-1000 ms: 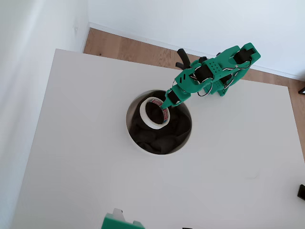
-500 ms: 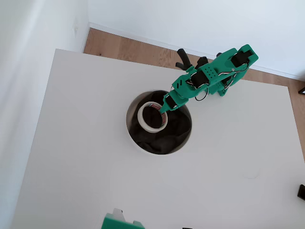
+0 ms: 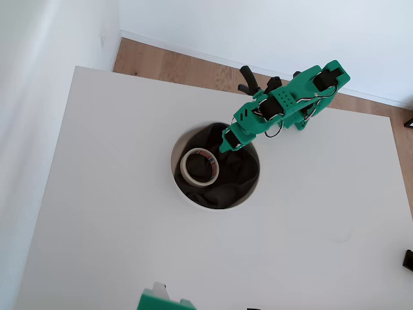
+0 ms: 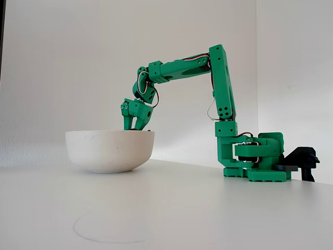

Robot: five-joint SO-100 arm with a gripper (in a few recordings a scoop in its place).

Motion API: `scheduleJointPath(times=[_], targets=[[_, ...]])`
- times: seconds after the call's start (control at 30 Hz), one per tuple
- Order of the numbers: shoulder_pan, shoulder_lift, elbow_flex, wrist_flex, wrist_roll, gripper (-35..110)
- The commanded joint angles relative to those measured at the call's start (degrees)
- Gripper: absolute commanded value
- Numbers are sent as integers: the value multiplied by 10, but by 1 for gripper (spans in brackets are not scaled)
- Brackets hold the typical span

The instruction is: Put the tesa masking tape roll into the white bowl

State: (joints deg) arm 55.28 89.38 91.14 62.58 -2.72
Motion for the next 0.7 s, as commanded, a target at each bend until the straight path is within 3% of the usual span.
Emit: scheduleJointPath(times=[0.0, 0.37, 0.67], targets=[[1, 25, -6, 4, -3, -8], [-33, 38, -18, -17, 18, -8], [-40, -11, -272, 137, 44, -8]])
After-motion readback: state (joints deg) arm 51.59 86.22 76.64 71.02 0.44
